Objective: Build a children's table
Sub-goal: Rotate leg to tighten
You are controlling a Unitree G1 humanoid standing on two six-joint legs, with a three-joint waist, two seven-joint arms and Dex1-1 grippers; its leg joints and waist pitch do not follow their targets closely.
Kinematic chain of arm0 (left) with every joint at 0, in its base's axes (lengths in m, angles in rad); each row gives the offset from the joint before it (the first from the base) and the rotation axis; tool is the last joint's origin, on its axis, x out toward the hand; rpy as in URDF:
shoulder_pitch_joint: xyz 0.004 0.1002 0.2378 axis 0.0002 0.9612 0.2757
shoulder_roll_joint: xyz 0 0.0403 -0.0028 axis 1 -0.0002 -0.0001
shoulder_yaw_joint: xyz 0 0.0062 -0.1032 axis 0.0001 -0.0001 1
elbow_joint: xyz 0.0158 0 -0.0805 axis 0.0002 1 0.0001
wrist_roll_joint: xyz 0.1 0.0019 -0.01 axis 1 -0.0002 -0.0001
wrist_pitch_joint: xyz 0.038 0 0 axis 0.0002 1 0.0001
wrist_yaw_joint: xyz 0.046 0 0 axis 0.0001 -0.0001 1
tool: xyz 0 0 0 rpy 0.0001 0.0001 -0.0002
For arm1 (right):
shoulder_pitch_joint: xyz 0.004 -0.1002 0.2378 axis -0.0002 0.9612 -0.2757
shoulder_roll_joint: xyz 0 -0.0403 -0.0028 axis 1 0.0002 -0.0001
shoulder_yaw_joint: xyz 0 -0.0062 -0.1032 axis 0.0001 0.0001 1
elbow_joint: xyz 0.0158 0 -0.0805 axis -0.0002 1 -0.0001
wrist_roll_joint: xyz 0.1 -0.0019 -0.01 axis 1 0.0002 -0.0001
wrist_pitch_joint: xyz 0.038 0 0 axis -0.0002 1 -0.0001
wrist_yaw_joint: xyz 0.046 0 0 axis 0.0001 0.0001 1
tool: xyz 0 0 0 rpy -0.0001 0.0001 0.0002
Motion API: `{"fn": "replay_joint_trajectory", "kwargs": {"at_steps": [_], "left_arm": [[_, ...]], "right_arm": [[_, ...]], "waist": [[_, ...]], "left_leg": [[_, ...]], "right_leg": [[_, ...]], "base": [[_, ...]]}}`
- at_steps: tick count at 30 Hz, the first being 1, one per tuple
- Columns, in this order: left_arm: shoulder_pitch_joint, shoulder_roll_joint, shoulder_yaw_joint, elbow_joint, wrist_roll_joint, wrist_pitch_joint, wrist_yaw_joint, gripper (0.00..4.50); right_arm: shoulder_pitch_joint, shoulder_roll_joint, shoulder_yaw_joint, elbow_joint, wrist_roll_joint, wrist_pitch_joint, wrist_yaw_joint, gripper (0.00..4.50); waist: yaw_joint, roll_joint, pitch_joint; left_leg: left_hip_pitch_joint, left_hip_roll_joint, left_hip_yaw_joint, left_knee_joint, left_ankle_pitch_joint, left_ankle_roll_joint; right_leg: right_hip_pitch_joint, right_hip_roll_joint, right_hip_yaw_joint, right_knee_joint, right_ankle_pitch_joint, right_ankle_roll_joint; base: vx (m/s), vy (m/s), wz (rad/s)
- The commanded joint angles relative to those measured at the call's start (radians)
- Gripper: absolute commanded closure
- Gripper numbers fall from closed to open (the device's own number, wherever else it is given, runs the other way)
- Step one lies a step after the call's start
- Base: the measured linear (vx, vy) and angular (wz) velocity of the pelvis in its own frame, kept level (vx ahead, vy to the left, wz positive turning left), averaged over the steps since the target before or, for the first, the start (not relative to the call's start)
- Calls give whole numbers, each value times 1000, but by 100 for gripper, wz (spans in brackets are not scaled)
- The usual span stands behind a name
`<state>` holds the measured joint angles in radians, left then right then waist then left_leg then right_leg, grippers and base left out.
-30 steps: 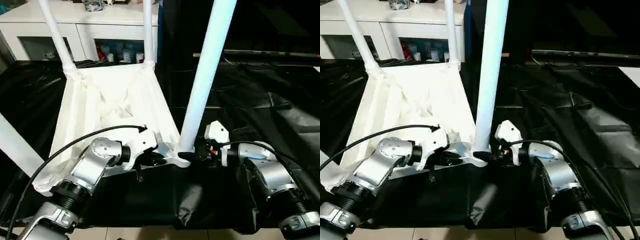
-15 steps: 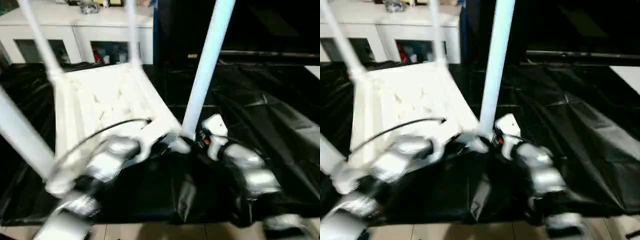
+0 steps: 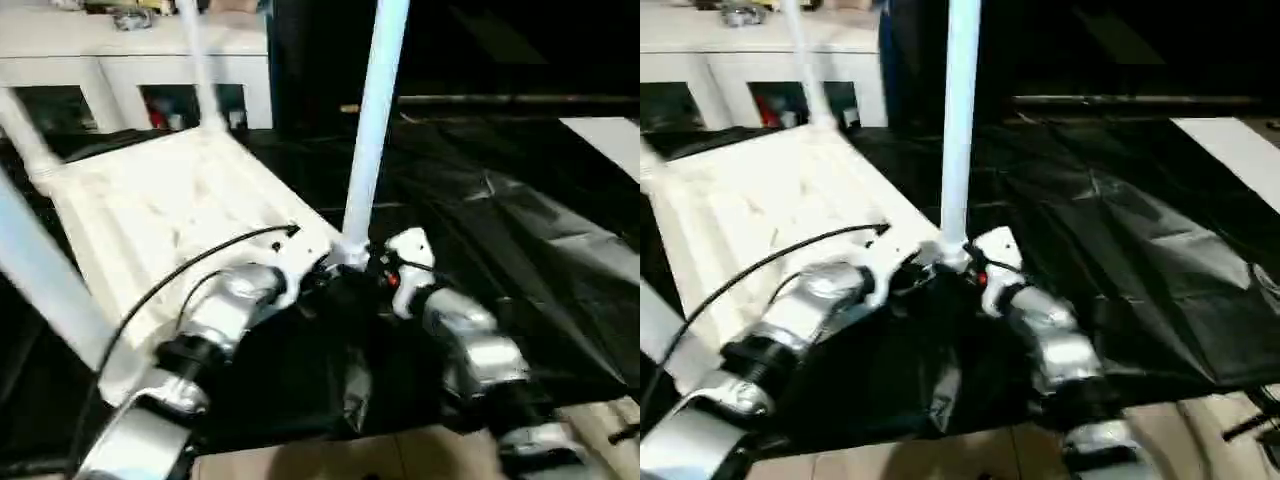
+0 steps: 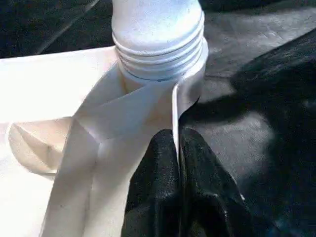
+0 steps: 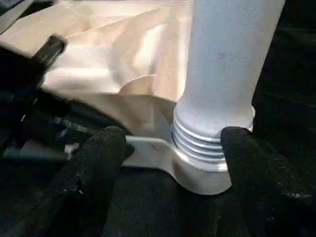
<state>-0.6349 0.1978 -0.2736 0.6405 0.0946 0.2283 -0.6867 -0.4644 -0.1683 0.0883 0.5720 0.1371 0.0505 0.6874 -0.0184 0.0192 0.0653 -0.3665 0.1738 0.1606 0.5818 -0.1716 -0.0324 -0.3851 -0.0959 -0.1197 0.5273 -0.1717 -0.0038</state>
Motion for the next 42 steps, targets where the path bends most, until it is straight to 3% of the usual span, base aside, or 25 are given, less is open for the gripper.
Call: {"fn": "replay_joint_trajectory", "kwargs": {"at_steps": [1, 3, 4, 5, 9, 12, 13, 17, 19, 21, 23, 32, 42], "left_arm": [[18, 17, -34, -57, -26, -41, -105, 450], [50, 56, -56, -108, -53, -63, -217, 450], [50, 56, -56, -108, -53, -63, -217, 450], [74, 97, -78, -152, -68, -67, -304, 450], [97, 136, -85, -198, -82, -44, -361, 450], [109, 155, -85, -232, -98, -38, -404, 450], [112, 158, -84, -244, -104, -33, -416, 450], [118, 158, -87, -281, -131, -20, -458, 450], [119, 157, -87, -289, -135, -16, -463, 450], [120, 155, -90, -297, -136, -12, -467, 450], [121, 154, -90, -301, -135, -10, -470, 450], [125, 161, -92, -316, -132, 4, -478, 450], [129, 161, -93, -310, -127, 12, -467, 450]], "right_arm": [[-1, -44, 9, -44, 28, 12, 89, 122], [6, -108, 17, -66, 33, 0, 173, 122], [6, -108, 17, -66, 33, 0, 173, 122], [12, -159, 18, -83, 28, -12, 236, 122], [27, -229, 29, -113, 28, -12, 325, 122], [47, -271, 50, -149, 30, -1, 386, 122], [51, -278, 59, -160, 34, 3, 403, 122], [73, -282, 107, -194, 37, 11, 464, 122], [73, -274, 114, -189, 24, -1, 463, 122], [53, -250, 116, -149, 2, -28, 436, 122], [40, -236, 119, -129, -9, -41, 421, 122], [10, -211, 114, -106, 0, -44, 421, 122], [10, -198, 97, -89, 33, -49, 453, 173]], "waist": [[8, -6, -55], [19, -5, -55], [23, -5, -55], [32, -5, -55], [62, -8, -61], [72, -12, -67], [76, -15, -70], [88, -19, -73], [92, -19, -75], [95, -17, -78], [96, -17, -79], [95, -19, -74], [96, -20, -76]], "left_leg": [[27, 52, -30, -82, -572, -3], [26, 58, -25, -85, -535, 4], [27, 57, -24, -85, -531, 5], [28, 56, -20, -84, -515, 7], [33, 61, -4, -83, -438, 14], [27, 60, 5, -80, -362, 32], [18, 60, 7, -77, -315, 45], [18, 57, 20, -64, -261, 72], [20, 56, 22, -60, -244, 74], [11, 57, 19, -60, -198, 80], [9, 56, 19, -59, -184, 78], [11, 57, 15, -64, -237, 52], [9, 56, 16, -61, -212, 62]], "right_leg": [[27, -79, 36, -81, -539, -119], [24, -77, 46, -72, -488, -143], [24, -76, 46, -72, -487, -147], [23, -78, 51, -69, -493, -149], [16, -69, 71, -48, -386, -192], [22, -66, 79, -34, -317, -214], [28, -66, 83, -24, -274, -223], [19, -59, 94, -15, -262, -228], [16, -58, 97, -12, -264, -234], [23, -57, 95, -3, -225, -242], [25, -57, 94, 0, -213, -245], [24, -55, 94, -9, -302, -214], [26, -55, 94, -5, -268, -221]], "base": [[0, 0, 0], [0, 0, 0], [0, 0, 0], [0, 0, 0], [0, 0, 0], [0, 0, 0], [0, 0, 0], [0, 0, 0], [0, 0, 0], [0, 0, 0], [0, 0, 0], [0, 0, 0], [0, 0, 0]]}}
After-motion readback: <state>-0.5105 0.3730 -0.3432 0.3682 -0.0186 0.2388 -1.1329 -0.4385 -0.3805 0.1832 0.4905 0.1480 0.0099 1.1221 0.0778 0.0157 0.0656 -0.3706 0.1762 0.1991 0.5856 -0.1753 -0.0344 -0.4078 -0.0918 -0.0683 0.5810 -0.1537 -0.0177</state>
